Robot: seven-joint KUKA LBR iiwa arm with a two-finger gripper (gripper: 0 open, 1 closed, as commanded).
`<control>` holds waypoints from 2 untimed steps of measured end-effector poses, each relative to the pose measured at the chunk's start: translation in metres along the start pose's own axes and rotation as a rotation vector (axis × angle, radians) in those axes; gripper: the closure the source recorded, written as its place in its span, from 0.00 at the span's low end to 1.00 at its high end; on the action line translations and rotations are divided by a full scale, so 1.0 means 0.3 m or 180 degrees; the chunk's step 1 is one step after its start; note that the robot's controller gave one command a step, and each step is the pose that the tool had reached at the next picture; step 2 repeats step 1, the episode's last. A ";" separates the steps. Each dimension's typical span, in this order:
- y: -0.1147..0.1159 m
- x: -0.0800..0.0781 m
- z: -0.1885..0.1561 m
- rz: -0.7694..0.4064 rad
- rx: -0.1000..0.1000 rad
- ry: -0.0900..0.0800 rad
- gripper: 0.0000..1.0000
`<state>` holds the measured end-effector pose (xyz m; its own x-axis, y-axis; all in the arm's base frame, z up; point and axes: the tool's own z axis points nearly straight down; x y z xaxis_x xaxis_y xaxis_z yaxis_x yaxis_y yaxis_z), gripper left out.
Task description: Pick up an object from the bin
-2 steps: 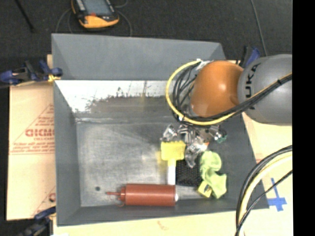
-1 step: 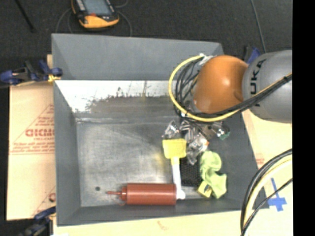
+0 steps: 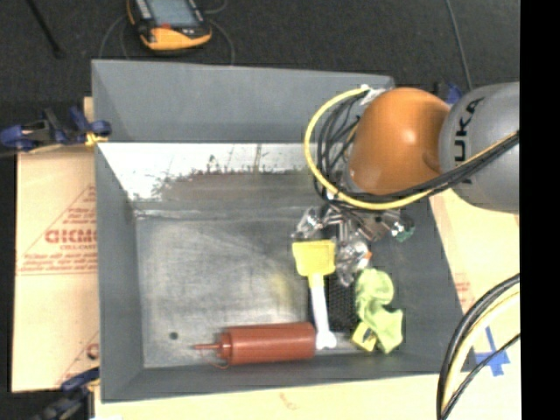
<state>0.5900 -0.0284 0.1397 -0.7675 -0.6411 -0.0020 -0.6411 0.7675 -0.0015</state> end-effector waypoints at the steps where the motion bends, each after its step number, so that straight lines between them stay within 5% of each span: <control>1: -0.002 -0.002 -0.052 0.0001 0.0007 -0.0007 1.00; 2: -0.002 -0.002 -0.052 0.0001 0.0007 -0.0007 1.00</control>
Offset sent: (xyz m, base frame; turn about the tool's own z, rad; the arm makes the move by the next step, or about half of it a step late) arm 0.0001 0.0001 0.0014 0.0000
